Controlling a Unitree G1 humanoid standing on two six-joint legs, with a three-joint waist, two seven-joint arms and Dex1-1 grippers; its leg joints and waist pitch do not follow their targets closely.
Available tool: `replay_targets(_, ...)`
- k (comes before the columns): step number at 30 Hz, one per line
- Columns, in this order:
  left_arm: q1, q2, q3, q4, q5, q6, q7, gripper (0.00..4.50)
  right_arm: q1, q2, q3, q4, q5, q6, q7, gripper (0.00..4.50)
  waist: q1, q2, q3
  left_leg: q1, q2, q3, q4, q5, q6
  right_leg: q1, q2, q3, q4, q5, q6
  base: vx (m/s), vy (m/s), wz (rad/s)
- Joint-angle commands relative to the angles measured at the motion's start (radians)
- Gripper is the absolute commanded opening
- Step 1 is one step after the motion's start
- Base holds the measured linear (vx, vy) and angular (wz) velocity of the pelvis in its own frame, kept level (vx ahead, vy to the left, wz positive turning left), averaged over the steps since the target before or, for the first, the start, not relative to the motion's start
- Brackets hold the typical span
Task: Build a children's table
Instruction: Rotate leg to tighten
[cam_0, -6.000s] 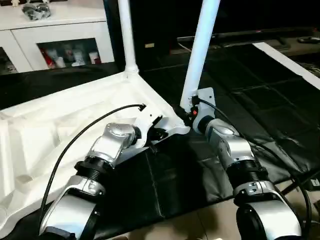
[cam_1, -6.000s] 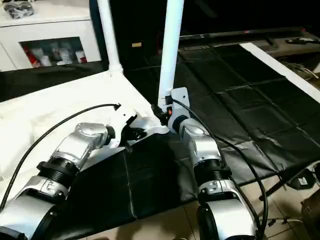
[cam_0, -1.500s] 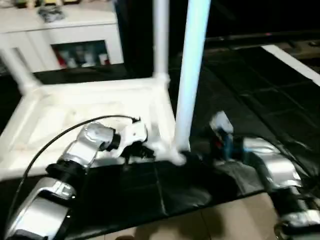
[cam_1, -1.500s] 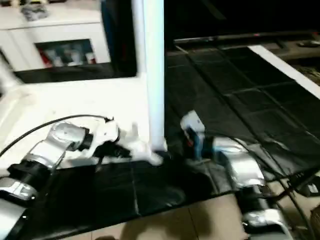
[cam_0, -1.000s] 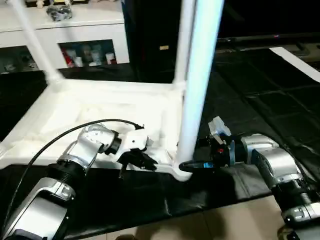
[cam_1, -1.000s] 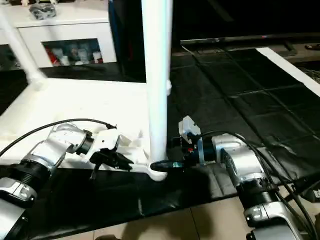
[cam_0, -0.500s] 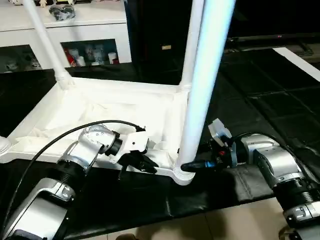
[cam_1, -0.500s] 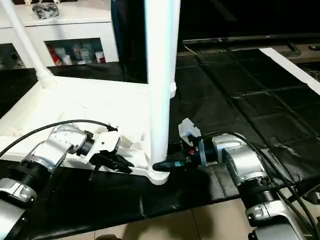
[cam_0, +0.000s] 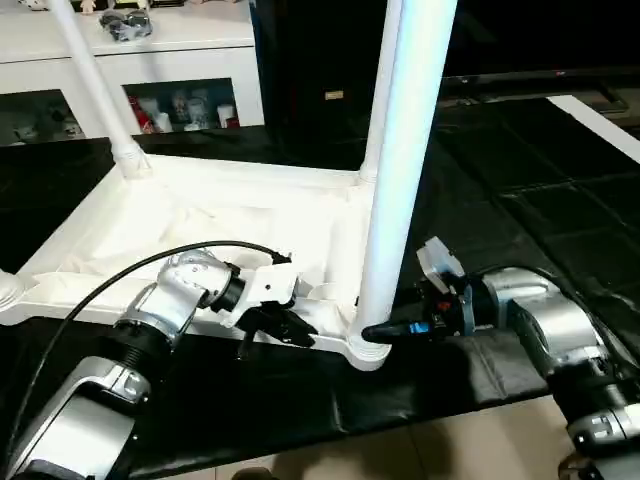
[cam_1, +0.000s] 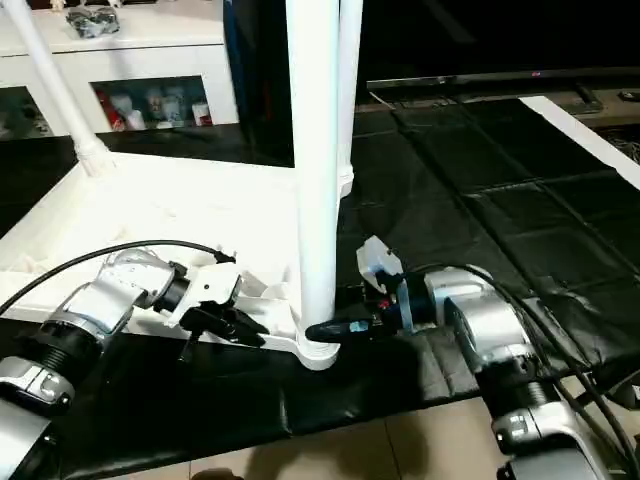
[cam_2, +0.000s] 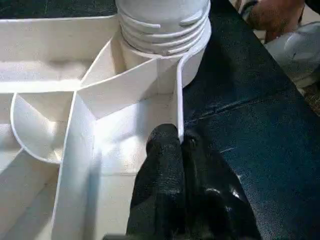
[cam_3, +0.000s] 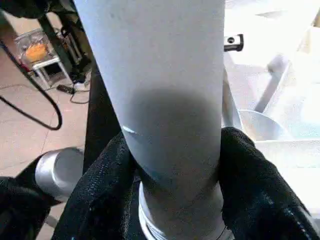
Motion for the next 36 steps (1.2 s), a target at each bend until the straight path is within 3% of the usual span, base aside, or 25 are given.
replay_targets(1,-0.034,-0.04,0.041,0.022,0.018,0.065,0.164,0.0,0.047,0.069,0.003,-0.044,0.036,0.053,-0.089,2.03,-0.008,-0.001,-0.072,0.005,0.029,-0.001,-0.062,-0.173,0.048,0.058,-0.064,0.057,-0.068,-0.252,-0.172,0.0,0.0,0.0)
replay_targets(3,-0.039,-0.049,0.045,0.027,0.022,0.079,0.188,0.0,0.051,0.088,-0.005,-0.04,0.032,0.057,-0.128,2.03,-0.01,-0.001,-0.067,0.005,0.026,-0.001,-0.065,-0.196,0.038,0.057,-0.066,0.055,-0.076,-0.307,-0.157,0.0,0.0,0.0)
replay_targets(4,-0.059,-0.083,0.064,0.036,0.035,0.143,0.292,0.0,0.057,0.172,-0.041,-0.01,0.008,0.064,-0.307,2.03,-0.019,-0.001,-0.063,0.01,0.023,-0.002,-0.069,-0.225,0.017,0.052,-0.066,0.054,-0.085,-0.397,-0.124,0.0,0.0,0.0)
replay_targets(6,-0.067,-0.097,0.071,0.036,0.041,0.173,0.337,0.0,0.055,0.211,-0.057,0.008,-0.007,0.064,-0.392,2.03,-0.033,-0.005,-0.062,0.011,0.016,-0.007,-0.071,-0.249,-0.003,0.057,-0.069,0.047,-0.097,-0.499,-0.084,0.0,0.0,0.0)
replay_targets(7,-0.076,-0.119,0.085,0.03,0.039,0.222,0.388,0.0,0.039,0.27,-0.089,0.042,-0.009,0.077,-0.504,2.03,-0.038,0.0,-0.061,0.012,0.014,-0.008,-0.071,-0.246,0.0,0.055,-0.069,0.046,-0.103,-0.513,-0.072,0.0,0.0,0.0)
replay_targets(8,-0.077,-0.122,0.087,0.03,0.038,0.228,0.394,0.0,0.037,0.278,-0.093,0.046,-0.01,0.078,-0.518,2.03,-0.045,0.0,-0.059,0.007,0.016,-0.008,-0.072,-0.248,-0.002,0.056,-0.068,0.047,-0.1,-0.509,-0.072,0.0,0.0,0.0)
replay_targets(9,-0.087,-0.153,0.106,0.021,0.034,0.279,0.459,0.0,0.013,0.342,-0.12,0.092,-0.014,0.081,-0.633,2.03,-0.058,0.002,-0.058,0.003,0.015,-0.012,-0.073,-0.262,-0.016,0.054,-0.068,0.042,-0.101,-0.525,-0.072,0.0,0.0,0.0)
replay_targets(11,-0.095,-0.18,0.122,0.015,0.028,0.319,0.51,0.0,-0.009,0.389,-0.132,0.129,-0.019,0.073,-0.706,2.03,-0.072,0.002,-0.062,0.0,0.012,-0.015,-0.074,-0.258,-0.008,0.062,-0.067,0.038,-0.103,-0.514,-0.062,0.0,0.0,0.0)
replay_targets(13,-0.107,-0.263,0.158,-0.007,0.016,0.393,0.641,0.0,-0.095,0.481,-0.156,0.268,-0.053,0.026,-0.901,2.03,-0.095,0.005,-0.063,-0.006,0.015,-0.018,-0.074,-0.244,-0.017,0.06,-0.067,0.04,-0.091,-0.441,-0.103,0.0,0.0,0.0)
replay_targets(15,-0.107,-0.269,0.161,-0.01,0.016,0.4,0.652,0.0,-0.1,0.488,-0.16,0.274,-0.059,0.026,-0.918,2.03,-0.099,0.004,-0.063,0.003,0.009,-0.012,-0.07,-0.254,0.004,0.057,-0.063,0.041,-0.101,-0.429,-0.105,0.0,0.0,0.0)
replay_targets(17,-0.108,-0.277,0.156,-0.008,0.022,0.395,0.659,0.0,-0.116,0.491,-0.16,0.288,-0.075,0.022,-0.941,2.03,-0.103,0.004,-0.066,0.0,0.009,-0.011,-0.069,-0.237,0.023,0.06,-0.061,0.045,-0.096,-0.383,-0.121,0.0,0.0,0.0)
replay_targets(18,-0.11,-0.285,0.151,-0.003,0.034,0.387,0.667,0.0,-0.129,0.49,-0.153,0.294,-0.109,-0.003,-0.958,2.03,-0.101,-0.001,-0.068,-0.001,0.01,-0.009,-0.067,-0.217,0.034,0.06,-0.061,0.047,-0.09,-0.343,-0.133,0.0,0.0,0.0)
replay_targets(20,-0.108,-0.276,0.151,-0.006,0.045,0.386,0.669,0.0,-0.125,0.492,-0.16,0.292,-0.123,-0.014,-0.96,2.59,-0.1,-0.003,-0.069,0.001,0.011,-0.006,-0.066,-0.198,0.042,0.06,-0.06,0.05,-0.086,-0.303,-0.15,0.0,0.0,0.0)
replay_targets(22,-0.107,-0.268,0.154,-0.006,0.047,0.386,0.666,0.0,-0.121,0.491,-0.166,0.288,-0.123,-0.016,-0.956,2.73,-0.098,0.0,-0.071,-0.002,0.012,-0.005,-0.066,-0.173,0.052,0.064,-0.061,0.051,-0.08,-0.266,-0.163,0.0,0.0,0.0)
replay_targets(23,-0.104,-0.257,0.154,-0.008,0.051,0.382,0.658,0.0,-0.116,0.487,-0.167,0.291,-0.125,-0.027,-0.945,2.82,-0.098,0.005,-0.07,-0.003,0.013,-0.007,-0.067,-0.17,0.054,0.065,-0.061,0.05,-0.078,-0.254,-0.167,0.0,0.0,0.0)
replay_targets(27,-0.1,-0.24,0.152,-0.006,0.056,0.371,0.642,0.0,-0.108,0.476,-0.162,0.293,-0.131,-0.049,-0.928,3.18,-0.103,0.006,-0.067,-0.001,0.013,-0.006,-0.069,-0.21,0.046,0.064,-0.06,0.05,-0.084,-0.288,-0.165,0.0,0.0,0.0)
replay_targets(28,-0.091,-0.208,0.134,0.005,0.059,0.312,0.582,0.0,-0.082,0.439,-0.147,0.26,-0.131,-0.077,-0.895,3.28,-0.103,0.01,-0.066,-0.001,0.012,-0.007,-0.071,-0.226,0.045,0.064,-0.06,0.049,-0.089,-0.304,-0.155,0.0,0.0,0.0)
replay_targets(36,-0.083,-0.149,0.117,0.036,0.058,0.236,0.469,0.0,0.0,0.322,-0.147,0.125,-0.094,-0.065,-0.73,4.07,-0.092,0.006,-0.071,-0.002,0.017,-0.005,-0.067,-0.175,0.069,0.066,-0.061,0.054,-0.076,-0.215,-0.18,0.0,0.0,0.0)
